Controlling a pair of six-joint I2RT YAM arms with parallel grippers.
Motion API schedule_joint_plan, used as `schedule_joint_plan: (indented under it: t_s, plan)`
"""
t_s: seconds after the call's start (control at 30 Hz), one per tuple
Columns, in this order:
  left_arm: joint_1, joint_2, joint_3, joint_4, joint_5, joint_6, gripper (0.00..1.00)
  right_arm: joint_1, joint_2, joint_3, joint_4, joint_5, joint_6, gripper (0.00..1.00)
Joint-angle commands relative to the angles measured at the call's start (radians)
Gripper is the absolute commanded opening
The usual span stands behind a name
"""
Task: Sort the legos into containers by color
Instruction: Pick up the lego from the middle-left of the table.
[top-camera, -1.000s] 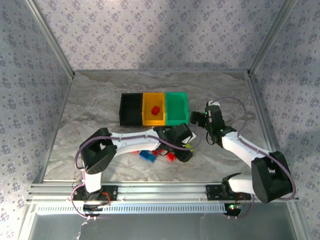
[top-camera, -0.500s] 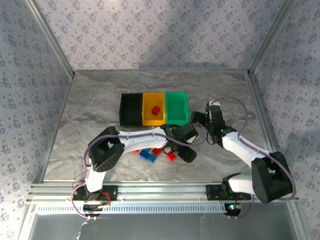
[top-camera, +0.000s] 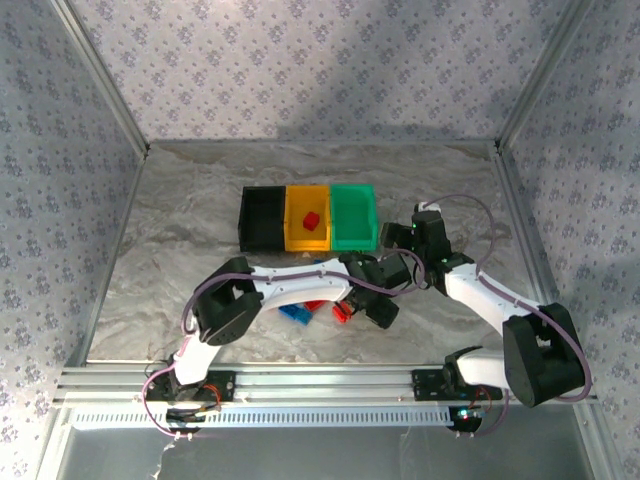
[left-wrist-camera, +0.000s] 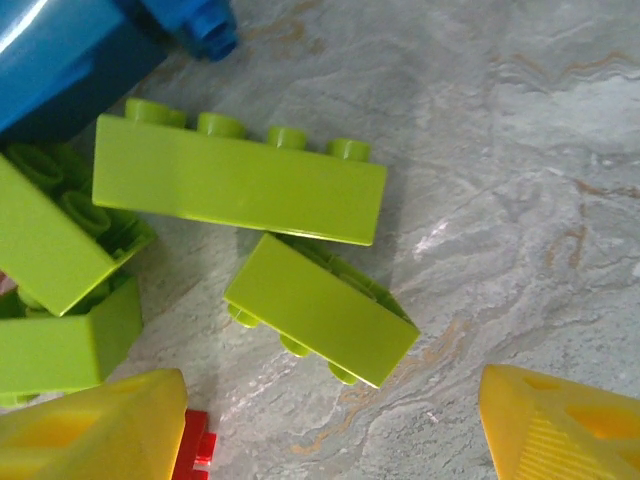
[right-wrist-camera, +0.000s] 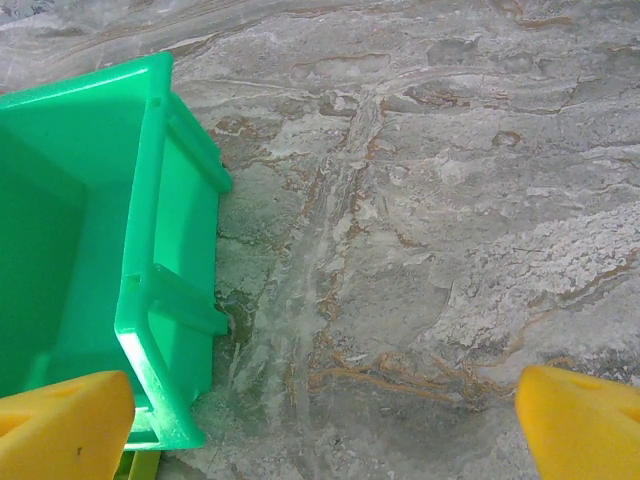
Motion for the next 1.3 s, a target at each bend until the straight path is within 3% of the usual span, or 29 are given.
schedule_joint_plan:
  t_s: [0.0, 0.27, 0.43, 0.83, 0.9, 1.03, 1.27]
  plan:
    - [-0.013, 0.049, 0.105, -0.127, -0.052, -0.121, 0.76, -0.006, -0.005, -0.006, 0.010, -0.007, 0.015, 1.00]
    - [-0.026, 0.123, 0.204, -0.175, -0.061, -0.294, 0.75, -0.006, -0.002, -0.004, 0.006, -0.005, 0.013, 1.00]
    - [-0.035, 0.135, 0.160, -0.133, -0.028, -0.404, 0.74, -0.008, -0.005, -0.003, 0.005, -0.014, 0.016, 1.00]
    - [-0.041, 0.177, 0.161, -0.084, -0.039, -0.423, 0.66, -0.016, -0.012, -0.004, -0.003, -0.011, 0.013, 1.00]
    - [-0.036, 0.175, 0.139, -0.067, -0.031, -0.422, 0.56, -0.018, -0.012, -0.003, -0.004, -0.015, 0.013, 1.00]
    - [-0.032, 0.161, 0.111, -0.061, -0.034, -0.414, 0.54, -0.018, -0.015, -0.005, -0.003, -0.011, 0.015, 1.00]
    - [-0.036, 0.079, -0.002, -0.008, -0.052, -0.413, 0.27, -0.017, -0.043, -0.024, 0.009, 0.001, 0.016, 1.00]
